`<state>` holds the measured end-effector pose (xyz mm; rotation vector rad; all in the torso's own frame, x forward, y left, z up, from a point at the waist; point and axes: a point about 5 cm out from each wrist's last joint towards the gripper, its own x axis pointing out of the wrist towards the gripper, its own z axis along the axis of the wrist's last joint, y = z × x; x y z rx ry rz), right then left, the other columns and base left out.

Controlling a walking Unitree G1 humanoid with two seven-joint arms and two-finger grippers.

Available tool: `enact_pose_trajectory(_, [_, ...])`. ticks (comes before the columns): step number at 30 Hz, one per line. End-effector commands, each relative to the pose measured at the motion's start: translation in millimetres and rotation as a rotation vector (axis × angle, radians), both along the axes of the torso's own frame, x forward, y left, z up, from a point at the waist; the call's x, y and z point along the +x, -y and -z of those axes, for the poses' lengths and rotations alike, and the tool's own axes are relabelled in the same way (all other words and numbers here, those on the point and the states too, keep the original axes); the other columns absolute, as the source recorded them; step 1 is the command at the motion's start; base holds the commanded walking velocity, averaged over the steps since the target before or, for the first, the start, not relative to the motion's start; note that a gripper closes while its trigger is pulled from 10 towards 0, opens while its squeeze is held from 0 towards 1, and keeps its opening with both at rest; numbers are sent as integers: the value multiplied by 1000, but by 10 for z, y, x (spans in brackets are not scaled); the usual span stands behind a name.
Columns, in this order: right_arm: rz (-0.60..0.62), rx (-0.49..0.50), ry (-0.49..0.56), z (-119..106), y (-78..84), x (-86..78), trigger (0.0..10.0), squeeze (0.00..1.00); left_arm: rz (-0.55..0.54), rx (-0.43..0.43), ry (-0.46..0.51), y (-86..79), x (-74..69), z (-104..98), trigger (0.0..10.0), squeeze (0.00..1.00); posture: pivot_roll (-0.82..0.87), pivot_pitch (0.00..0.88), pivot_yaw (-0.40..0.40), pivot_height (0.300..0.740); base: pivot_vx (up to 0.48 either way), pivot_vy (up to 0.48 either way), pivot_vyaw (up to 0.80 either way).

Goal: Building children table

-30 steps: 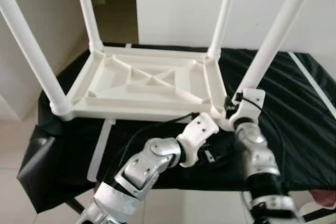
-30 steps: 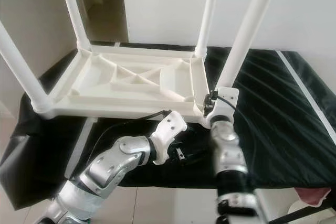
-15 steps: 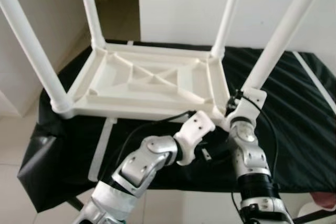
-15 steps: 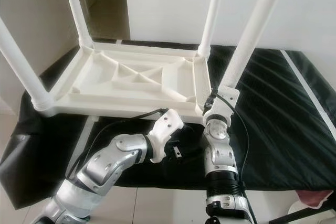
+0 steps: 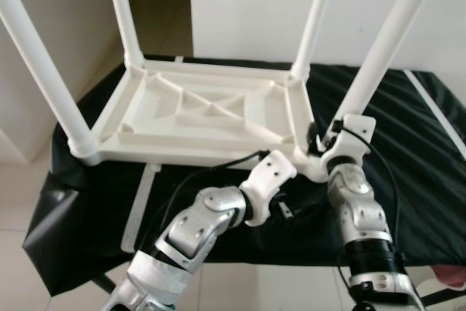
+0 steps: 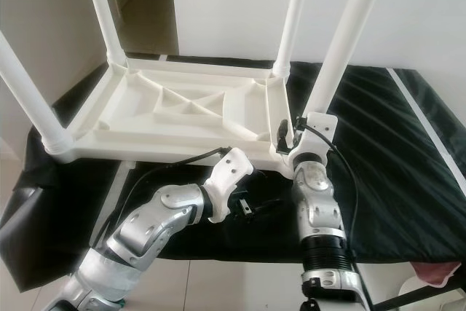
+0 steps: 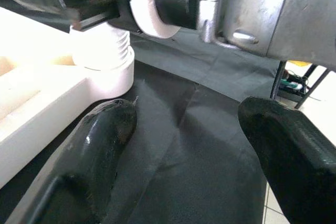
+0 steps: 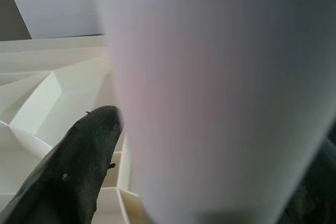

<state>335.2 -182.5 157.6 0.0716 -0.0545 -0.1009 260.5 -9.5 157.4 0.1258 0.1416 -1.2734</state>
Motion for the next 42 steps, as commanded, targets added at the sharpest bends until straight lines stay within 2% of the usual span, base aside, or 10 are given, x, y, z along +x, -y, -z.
enact_pose_trajectory(1, [-17,-15,-27,68,49,-23,10000,0,0,12,2,-5,4,9,10000,0,40,0,-62,740,0,0,0])
enact_pose_trajectory(7, [-268,-141,-46,157,135,-40,10000,0,6,18,5,-3,17,3,10000,0,29,0,-48,740,0,0,0])
enact_pose_trajectory(12, [-322,-148,-50,153,167,-43,10000,0,4,19,5,-7,28,-2,10000,0,27,0,-44,740,0,0,0])
enact_pose_trajectory(15, [-437,-253,-77,206,192,-22,10000,0,3,21,6,-8,38,-2,10000,0,18,0,-36,740,0,0,0])
enact_pose_trajectory(26, [-473,-326,-106,227,241,134,9529,0,8,17,5,17,33,-20,10000,0,34,0,-39,740,0,0,0])
enact_pose_trajectory(27, [-477,-329,-107,231,240,137,7843,0,7,18,5,15,34,-19,10000,0,37,0,-41,740,0,0,0])
enact_pose_trajectory(28, [-479,-334,-108,233,240,138,7843,0,6,18,5,14,34,-19,10000,0,37,0,-41,740,0,0,0])
enact_pose_trajectory(29, [-475,-330,-112,241,244,142,1412,0,3,18,5,9,37,-20,10000,0,41,0,-43,740,0,0,0])
enact_pose_trajectory(30, [-472,-322,-117,252,250,144,0,0,0,17,6,2,43,-23,10000,0,41,0,-43,740,0,0,0])
enact_pose_trajectory(42, [-451,-227,-142,396,281,111,0,0,-6,17,5,-14,45,-31,10000,0,42,0,-41,740,0,0,0])
